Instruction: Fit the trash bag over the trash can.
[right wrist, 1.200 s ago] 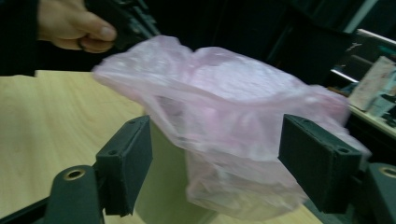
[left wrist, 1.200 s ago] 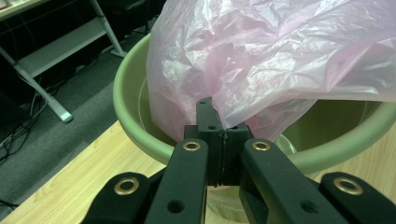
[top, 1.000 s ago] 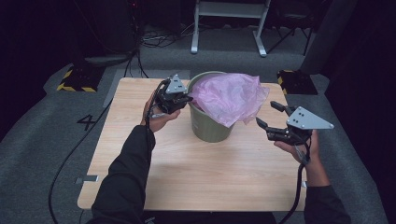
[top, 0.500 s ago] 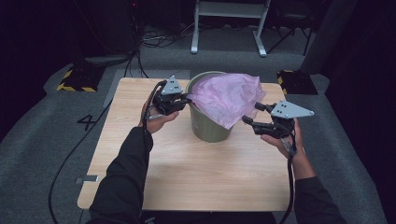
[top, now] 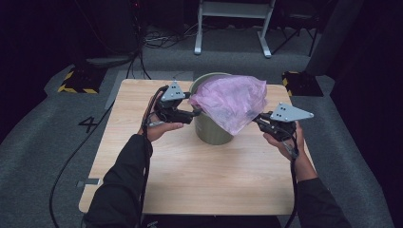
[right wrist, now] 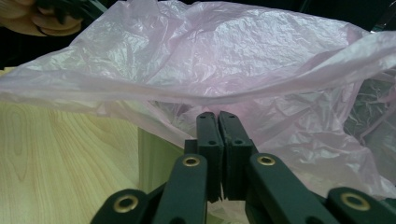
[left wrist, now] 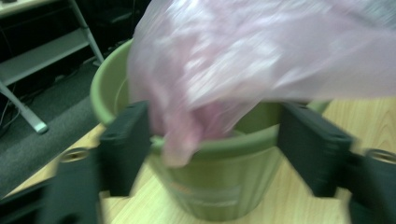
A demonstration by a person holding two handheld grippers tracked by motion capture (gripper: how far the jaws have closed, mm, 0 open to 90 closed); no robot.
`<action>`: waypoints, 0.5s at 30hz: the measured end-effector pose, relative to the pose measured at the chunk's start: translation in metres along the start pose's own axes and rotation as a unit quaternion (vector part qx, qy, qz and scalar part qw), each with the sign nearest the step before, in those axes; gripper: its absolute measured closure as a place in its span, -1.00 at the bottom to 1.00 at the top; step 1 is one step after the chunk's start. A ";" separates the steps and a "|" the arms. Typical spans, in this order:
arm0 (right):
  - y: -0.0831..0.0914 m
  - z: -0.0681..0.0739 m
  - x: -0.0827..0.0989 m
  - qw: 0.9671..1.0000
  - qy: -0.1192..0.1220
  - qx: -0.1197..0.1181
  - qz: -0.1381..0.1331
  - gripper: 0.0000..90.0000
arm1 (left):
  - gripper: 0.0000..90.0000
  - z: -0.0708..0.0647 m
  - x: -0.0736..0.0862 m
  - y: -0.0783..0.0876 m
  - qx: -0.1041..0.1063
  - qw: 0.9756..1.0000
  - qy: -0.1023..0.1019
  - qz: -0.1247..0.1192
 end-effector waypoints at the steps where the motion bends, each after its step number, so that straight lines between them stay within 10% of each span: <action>1: 0.000 0.000 0.000 1.000 0.002 0.002 0.000 0.99 | -0.51 -0.005 -0.005 0.002 -0.001 1.000 -0.006 -0.008; 11: 0.001 0.001 -0.002 1.000 0.017 0.011 0.007 1.00 | -0.65 -0.073 -0.047 0.003 0.038 0.995 -0.083 -0.028; 15: 0.003 -0.001 -0.002 1.000 0.018 0.020 0.012 1.00 | -0.63 -0.075 -0.052 0.010 0.017 0.994 -0.105 -0.034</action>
Point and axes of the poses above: each handheld gripper's, and its own axes: y roughly backward along the jaws, x roughly out of its underside, z roughly to its left, the point moved 9 cm from there along -y, roughly forward along the jaws, and after that the axes turned 1 degree about -y, right-handed, at the moved point
